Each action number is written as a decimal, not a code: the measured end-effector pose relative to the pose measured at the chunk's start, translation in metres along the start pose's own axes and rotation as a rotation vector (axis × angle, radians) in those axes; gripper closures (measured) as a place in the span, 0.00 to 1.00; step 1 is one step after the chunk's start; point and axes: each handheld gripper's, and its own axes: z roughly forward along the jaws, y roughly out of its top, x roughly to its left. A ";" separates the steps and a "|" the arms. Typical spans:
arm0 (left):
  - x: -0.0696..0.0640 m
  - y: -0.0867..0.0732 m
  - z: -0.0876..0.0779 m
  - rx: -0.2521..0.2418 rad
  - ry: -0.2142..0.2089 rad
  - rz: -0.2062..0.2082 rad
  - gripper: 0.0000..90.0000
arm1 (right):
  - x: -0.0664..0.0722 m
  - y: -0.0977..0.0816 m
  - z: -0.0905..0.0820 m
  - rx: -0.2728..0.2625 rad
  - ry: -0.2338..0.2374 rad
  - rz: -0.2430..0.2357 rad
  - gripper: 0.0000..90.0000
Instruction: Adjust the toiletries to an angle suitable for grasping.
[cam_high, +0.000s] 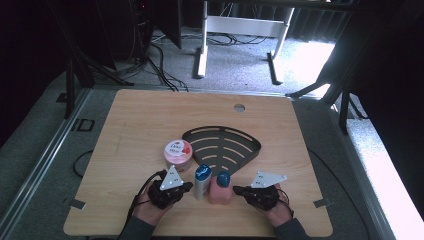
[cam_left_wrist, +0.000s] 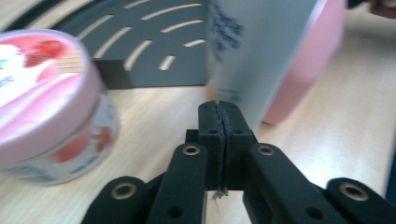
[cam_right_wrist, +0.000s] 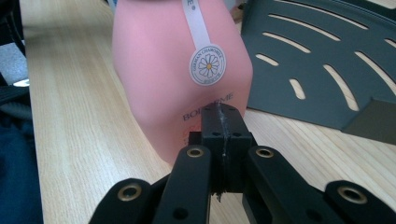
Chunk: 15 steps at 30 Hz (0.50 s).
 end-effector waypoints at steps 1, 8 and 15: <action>0.001 0.000 0.000 0.003 -0.002 -0.001 1.00 | 0.001 0.001 0.001 0.001 0.002 -0.004 1.00; 0.001 -0.001 0.000 0.023 0.006 -0.008 1.00 | 0.008 0.006 0.009 0.003 0.037 -0.020 1.00; 0.016 -0.001 0.003 0.039 0.014 -0.046 1.00 | 0.014 0.012 0.017 0.011 0.068 -0.042 1.00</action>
